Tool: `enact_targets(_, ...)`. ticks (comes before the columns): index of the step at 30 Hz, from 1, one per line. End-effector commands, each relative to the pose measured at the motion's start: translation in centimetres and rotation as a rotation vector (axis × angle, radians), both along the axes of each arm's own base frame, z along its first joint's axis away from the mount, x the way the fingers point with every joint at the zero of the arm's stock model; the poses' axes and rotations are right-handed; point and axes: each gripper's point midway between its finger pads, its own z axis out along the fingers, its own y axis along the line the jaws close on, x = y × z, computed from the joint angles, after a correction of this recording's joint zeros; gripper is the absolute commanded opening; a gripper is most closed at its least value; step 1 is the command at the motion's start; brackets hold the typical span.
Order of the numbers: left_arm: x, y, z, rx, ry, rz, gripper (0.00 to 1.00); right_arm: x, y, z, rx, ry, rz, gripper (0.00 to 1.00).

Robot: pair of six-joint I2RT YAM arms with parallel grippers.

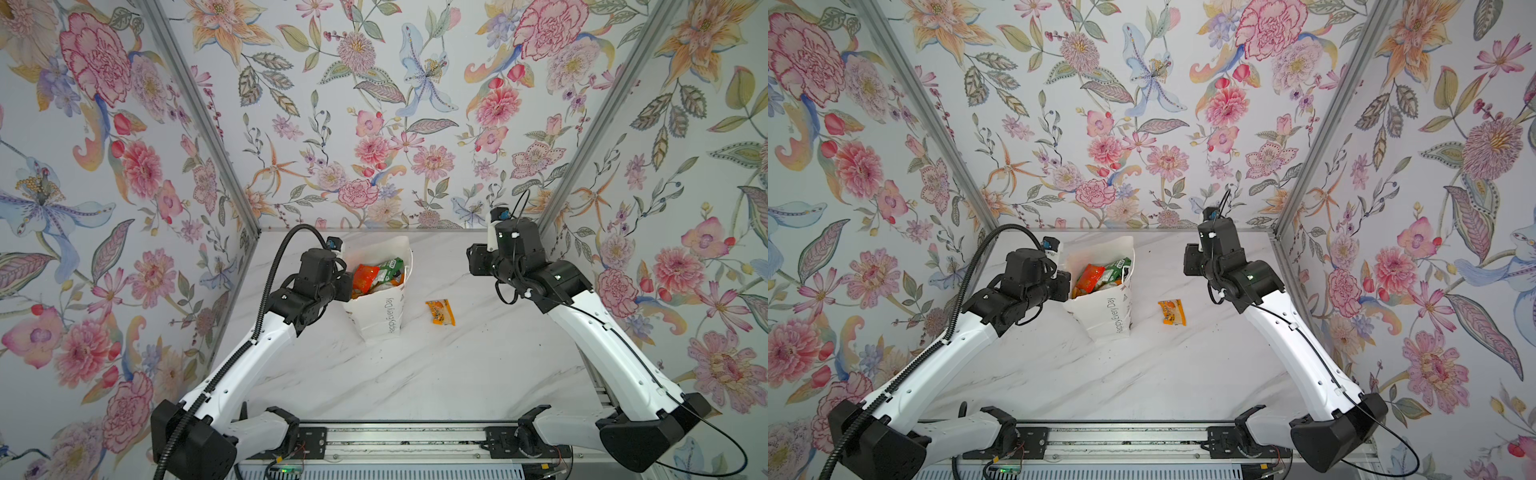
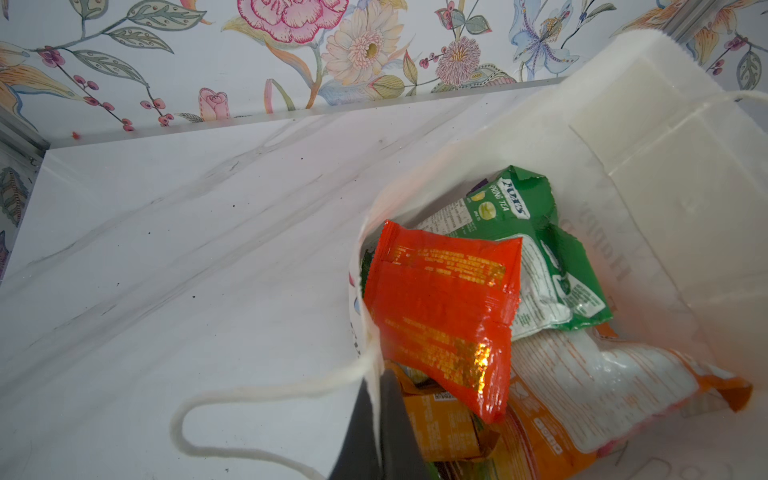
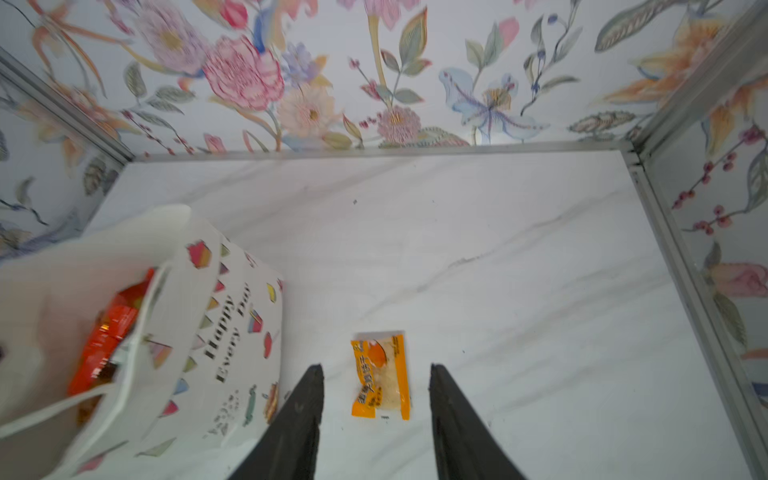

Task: Place the snacks into the paper bag
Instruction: 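Withdraw the right gripper from the bag toward the orange pastry packet, then lower the right gripper and close it on the orange pastry packet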

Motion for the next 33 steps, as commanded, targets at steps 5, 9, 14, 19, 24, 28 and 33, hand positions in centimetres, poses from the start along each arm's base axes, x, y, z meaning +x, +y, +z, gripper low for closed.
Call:
enact_targets(5, 0.8, 0.9, 3.7, -0.031, -0.126, 0.036, 0.0, 0.0, 1.9, -9.9, 0.043, 0.2, 0.027, 0.48)
enact_targets(9, 0.8, 0.9, 3.7, -0.03, -0.127, 0.035, 0.0, 0.1, 3.0, -13.6, 0.025, 0.281, 0.048, 0.51)
enact_targets(14, 0.8, 0.9, 3.4, -0.028, -0.122, 0.036, 0.0, 0.5, 3.9, -17.2, -0.022, 0.358, 0.065, 0.55)
enact_targets(19, 1.0, 0.8, 3.2, -0.022, -0.114, 0.027, 0.0, 1.0, 4.7, -20.2, -0.078, 0.415, 0.077, 0.59)
enact_targets(24, 1.0, 0.9, 2.9, -0.02, -0.11, 0.034, 0.0, 1.0, 5.1, -22.5, -0.12, 0.462, 0.076, 0.6)
enact_targets(28, 1.0, 0.9, 2.9, -0.015, -0.11, 0.033, 0.0, 0.7, 5.2, -24.1, -0.156, 0.491, 0.081, 0.61)
enact_targets(33, 1.0, 1.2, 2.7, -0.005, -0.106, 0.045, 0.0, 0.3, 5.6, -25.2, -0.191, 0.522, 0.094, 0.6)
